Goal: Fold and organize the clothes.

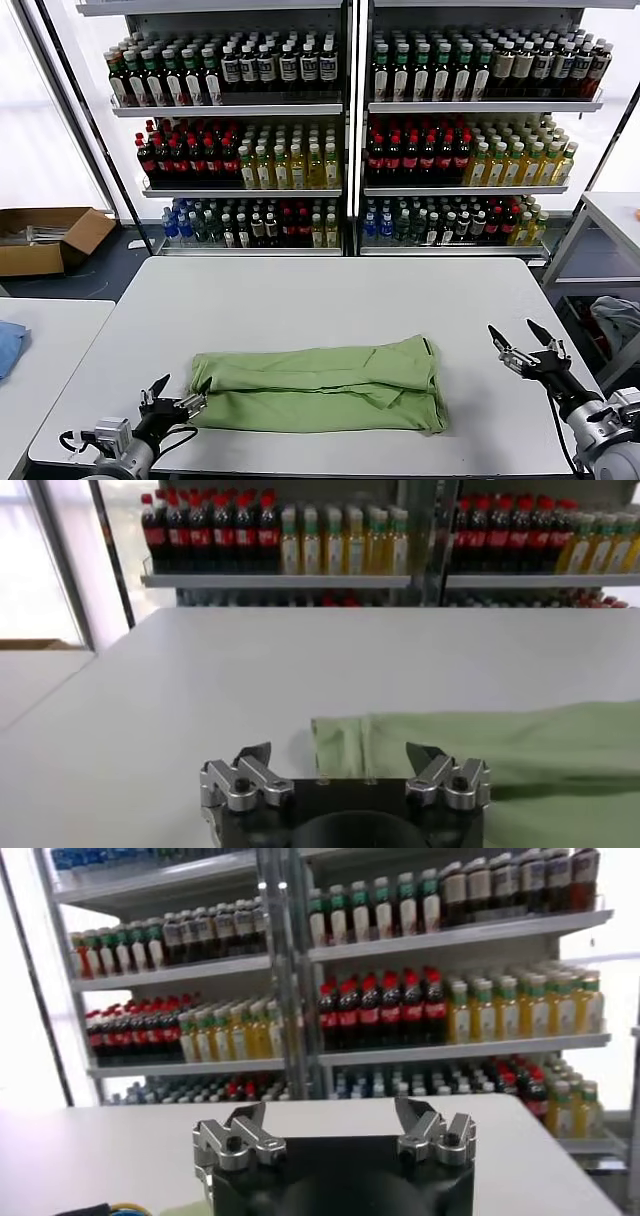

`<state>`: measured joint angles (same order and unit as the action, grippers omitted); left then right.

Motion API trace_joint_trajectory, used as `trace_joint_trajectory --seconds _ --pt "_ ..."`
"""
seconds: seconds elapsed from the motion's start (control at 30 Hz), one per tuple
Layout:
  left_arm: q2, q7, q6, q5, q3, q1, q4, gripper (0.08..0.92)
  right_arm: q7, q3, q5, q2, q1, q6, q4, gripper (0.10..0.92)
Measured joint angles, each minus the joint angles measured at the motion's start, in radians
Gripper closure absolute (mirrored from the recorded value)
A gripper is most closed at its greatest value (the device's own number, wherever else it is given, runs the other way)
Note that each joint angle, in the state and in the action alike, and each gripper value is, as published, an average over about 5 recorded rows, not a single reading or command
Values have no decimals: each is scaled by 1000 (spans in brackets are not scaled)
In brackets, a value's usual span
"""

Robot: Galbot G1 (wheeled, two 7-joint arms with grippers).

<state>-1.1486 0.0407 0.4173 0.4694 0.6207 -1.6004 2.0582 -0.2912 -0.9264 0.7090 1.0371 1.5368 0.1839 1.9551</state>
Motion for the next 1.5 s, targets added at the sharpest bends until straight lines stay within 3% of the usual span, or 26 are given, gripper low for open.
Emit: trace_joint_trajectory --seconds 0.23,0.7,1.0,1.1,1.5 --pt "-35 4 9 -28 -20 -6 -6 222 -2 -30 27 -4 1 -4 9 203" --pt "-61 -12 16 -54 -42 -5 -26 623 -7 -57 77 -22 -4 -8 13 203" --pt "-34 -50 6 -52 -6 -35 4 877 -9 -69 100 -37 -10 -12 1 203" --pt "-9 -72 -1 -46 31 -48 9 911 -10 -70 105 -40 -12 -14 -3 203" --pt "123 -146 8 30 274 -41 -48 911 -10 -75 124 -48 -11 -15 1 203"
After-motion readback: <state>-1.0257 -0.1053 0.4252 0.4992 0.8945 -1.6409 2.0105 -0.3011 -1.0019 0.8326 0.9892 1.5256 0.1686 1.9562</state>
